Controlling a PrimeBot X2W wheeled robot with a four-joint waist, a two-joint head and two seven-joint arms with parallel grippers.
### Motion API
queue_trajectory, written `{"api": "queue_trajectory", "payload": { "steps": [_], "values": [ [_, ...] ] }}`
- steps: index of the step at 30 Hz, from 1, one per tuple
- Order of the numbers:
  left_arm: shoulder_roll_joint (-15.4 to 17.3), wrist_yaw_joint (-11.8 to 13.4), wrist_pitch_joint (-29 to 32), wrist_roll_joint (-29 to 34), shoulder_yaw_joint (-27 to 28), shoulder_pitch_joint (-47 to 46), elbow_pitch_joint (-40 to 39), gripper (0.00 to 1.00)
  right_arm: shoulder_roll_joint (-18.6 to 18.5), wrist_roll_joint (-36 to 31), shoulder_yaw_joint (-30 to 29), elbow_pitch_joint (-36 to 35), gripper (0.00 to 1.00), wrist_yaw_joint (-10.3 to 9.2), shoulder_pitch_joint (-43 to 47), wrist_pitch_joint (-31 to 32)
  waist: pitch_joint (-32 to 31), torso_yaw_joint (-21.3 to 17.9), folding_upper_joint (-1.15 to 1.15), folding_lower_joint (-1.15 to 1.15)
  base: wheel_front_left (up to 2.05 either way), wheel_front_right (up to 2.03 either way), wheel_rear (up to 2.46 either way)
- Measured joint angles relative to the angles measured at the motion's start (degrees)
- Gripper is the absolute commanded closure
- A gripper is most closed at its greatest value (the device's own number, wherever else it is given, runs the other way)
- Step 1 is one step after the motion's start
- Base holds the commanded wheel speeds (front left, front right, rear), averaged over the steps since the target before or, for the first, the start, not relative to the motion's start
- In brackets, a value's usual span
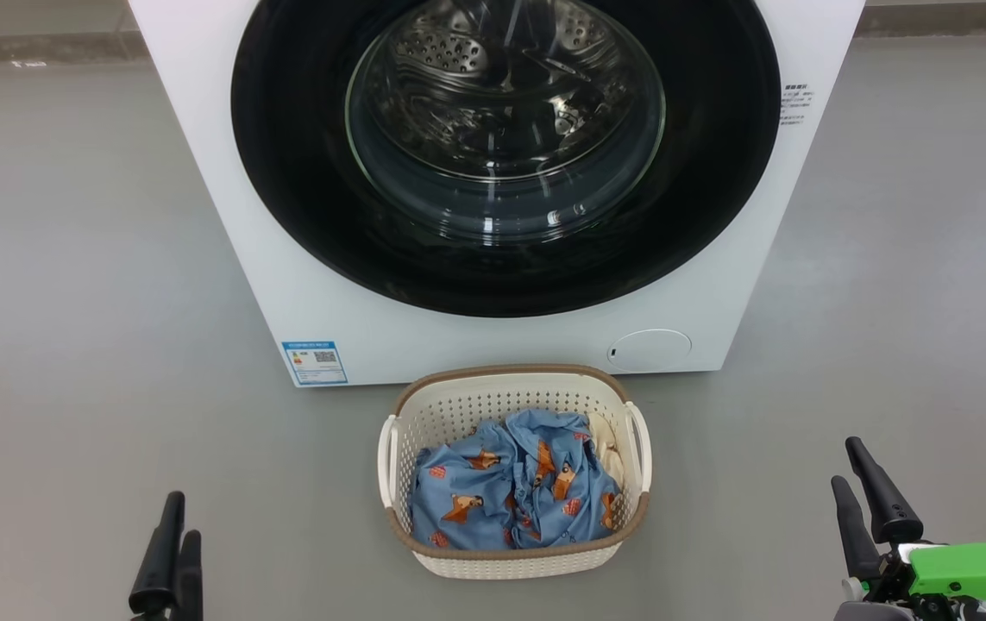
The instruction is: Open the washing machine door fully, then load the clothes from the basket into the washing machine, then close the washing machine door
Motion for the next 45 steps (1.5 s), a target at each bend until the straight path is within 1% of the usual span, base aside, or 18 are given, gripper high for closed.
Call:
{"api": "queue_trajectory", "payload": {
  "steps": [8,11,16,19,25,31,36,41,45],
  "values": [
    [0.37,0.0,-0.94,1.41,-0.64,-0.91,-0.81,0.0,-0.53,-0.93,0.89,-0.78,0.0,0.0,-0.94,-1.26,0.2,0.13,0.0,0.0,0.0,0.0,0.0],
    [0.78,0.0,-1.81,2.08,-1.25,-0.91,-1.16,0.0,-0.65,-2.86,1.86,-1.34,0.0,0.0,-1.33,-1.9,0.31,0.21,0.0,-0.01,0.0,0.0,0.0],
    [1.54,0.0,-2.9,3.36,-2.46,-0.98,-1.87,0.0,-0.7,-4.16,2.15,-1.99,0.0,0.0,-1.55,-2.56,0.49,0.36,0.0,-0.01,0.0,0.0,0.0],
    [2.59,0.0,-3.66,5.11,-3.23,-1.26,-2.27,0.0,-0.86,-5.83,2.52,-2.64,0.0,0.0,-2.25,-3.04,0.56,0.46,0.0,-0.01,0.0,0.0,0.0],
    [3.16,0.0,-4.77,7.44,-4.36,-2.24,-2.69,0.0,-1.2,-8.43,3.88,-3.44,0.0,0.0,-2.34,-4.1,0.68,0.63,0.0,-0.01,0.0,0.0,0.0],
    [4.07,0.0,-5.81,11.12,-4.74,-2.35,-2.78,0.0,-2.36,-12.51,5.38,-3.86,0.0,0.0,-3.53,-5.23,0.8,0.84,0.0,-0.01,0.0,0.0,0.0],
    [4.24,0.0,-6.45,14.56,-4.8,-3.25,-2.94,0.0,-2.45,-17.05,5.9,-3.69,0.0,0.0,-3.54,-5.98,0.91,1.01,0.0,-0.01,0.0,0.0,0.0],
    [4.33,0.0,-7.46,18.73,-4.85,-3.27,-2.88,0.0,-2.87,-21.54,7.04,-3.5,0.0,0.0,-4.43,-6.65,1.0,1.18,0.0,-0.01,0.0,0.0,0.0],
    [4.68,0.01,-8.11,23.74,-5.03,-3.42,-2.19,0.0,-3.15,-24.96,7.75,-3.55,0.0,0.0,-5.52,-7.5,1.11,1.36,0.0,-0.01,0.0,0.0,0.0]
  ]
}}
